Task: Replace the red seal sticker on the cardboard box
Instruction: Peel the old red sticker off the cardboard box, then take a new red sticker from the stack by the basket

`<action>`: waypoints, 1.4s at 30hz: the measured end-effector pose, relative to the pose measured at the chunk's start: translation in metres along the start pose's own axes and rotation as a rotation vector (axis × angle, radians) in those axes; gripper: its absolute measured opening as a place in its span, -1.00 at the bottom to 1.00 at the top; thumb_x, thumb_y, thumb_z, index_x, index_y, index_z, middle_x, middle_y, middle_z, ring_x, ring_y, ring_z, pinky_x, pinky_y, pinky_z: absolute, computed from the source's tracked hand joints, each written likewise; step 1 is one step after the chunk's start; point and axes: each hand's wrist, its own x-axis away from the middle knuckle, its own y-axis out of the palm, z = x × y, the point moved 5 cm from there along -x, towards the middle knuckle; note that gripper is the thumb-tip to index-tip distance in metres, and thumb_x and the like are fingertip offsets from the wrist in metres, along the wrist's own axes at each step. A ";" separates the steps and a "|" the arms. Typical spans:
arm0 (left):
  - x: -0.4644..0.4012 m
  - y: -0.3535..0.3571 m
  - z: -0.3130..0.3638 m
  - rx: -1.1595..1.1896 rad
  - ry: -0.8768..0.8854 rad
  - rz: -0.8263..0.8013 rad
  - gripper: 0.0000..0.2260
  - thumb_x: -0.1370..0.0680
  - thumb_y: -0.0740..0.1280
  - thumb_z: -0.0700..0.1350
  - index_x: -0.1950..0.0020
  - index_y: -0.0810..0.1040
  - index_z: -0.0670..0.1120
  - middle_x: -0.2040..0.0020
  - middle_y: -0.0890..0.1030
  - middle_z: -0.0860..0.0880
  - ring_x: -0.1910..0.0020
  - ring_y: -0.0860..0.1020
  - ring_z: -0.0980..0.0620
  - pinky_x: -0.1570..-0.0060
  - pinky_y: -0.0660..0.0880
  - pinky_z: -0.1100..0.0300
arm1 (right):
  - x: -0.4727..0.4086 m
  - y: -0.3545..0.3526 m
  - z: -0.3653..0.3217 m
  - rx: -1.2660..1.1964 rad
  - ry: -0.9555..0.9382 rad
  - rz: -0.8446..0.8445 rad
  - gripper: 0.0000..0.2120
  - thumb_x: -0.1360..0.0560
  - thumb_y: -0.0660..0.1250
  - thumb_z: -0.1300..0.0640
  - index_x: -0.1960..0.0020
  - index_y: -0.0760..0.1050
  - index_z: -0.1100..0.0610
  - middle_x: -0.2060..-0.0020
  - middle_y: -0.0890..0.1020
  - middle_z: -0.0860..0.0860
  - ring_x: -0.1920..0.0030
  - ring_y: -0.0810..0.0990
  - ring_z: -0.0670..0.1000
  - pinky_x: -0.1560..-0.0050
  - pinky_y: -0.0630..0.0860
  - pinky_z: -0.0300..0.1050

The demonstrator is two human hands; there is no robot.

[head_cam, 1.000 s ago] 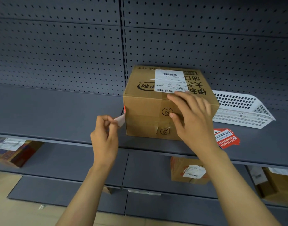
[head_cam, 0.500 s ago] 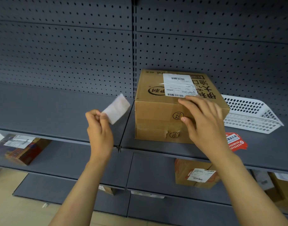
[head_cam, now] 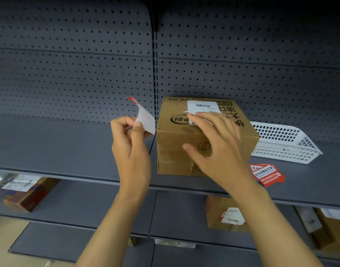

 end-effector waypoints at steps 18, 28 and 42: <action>0.060 0.131 0.003 0.503 -0.386 -0.485 -0.88 -0.65 0.23 -0.23 0.08 0.48 -0.15 0.03 0.68 -0.17 0.05 0.70 -0.07 -0.03 0.65 0.07 | 0.044 -0.081 0.052 -0.058 0.218 0.358 -0.91 -0.56 0.42 0.16 -0.01 0.70 0.10 0.03 0.71 -0.06 -0.04 0.68 0.00 -0.08 0.56 0.09; 0.086 0.201 0.000 -0.005 -0.026 -0.568 -0.73 -0.56 0.42 -0.08 -0.18 0.49 0.20 -0.04 0.63 -0.02 0.29 0.55 0.17 0.29 0.46 0.34 | 0.064 -0.122 0.142 -0.458 0.633 0.382 -0.86 -0.57 0.41 0.14 0.14 0.59 -0.07 0.19 0.72 -0.11 0.08 0.70 -0.13 0.00 0.57 -0.28; 0.144 0.321 -0.028 -0.067 -0.390 -0.718 -0.73 -0.50 0.50 -0.03 -0.15 0.58 0.21 0.11 0.77 0.17 0.12 0.71 0.22 -0.08 0.61 0.18 | 0.057 -0.164 0.277 -0.708 0.676 0.191 -0.90 -0.61 0.36 0.16 -0.03 0.62 -0.02 0.30 0.73 -0.15 0.27 0.69 -0.18 0.21 0.59 -0.30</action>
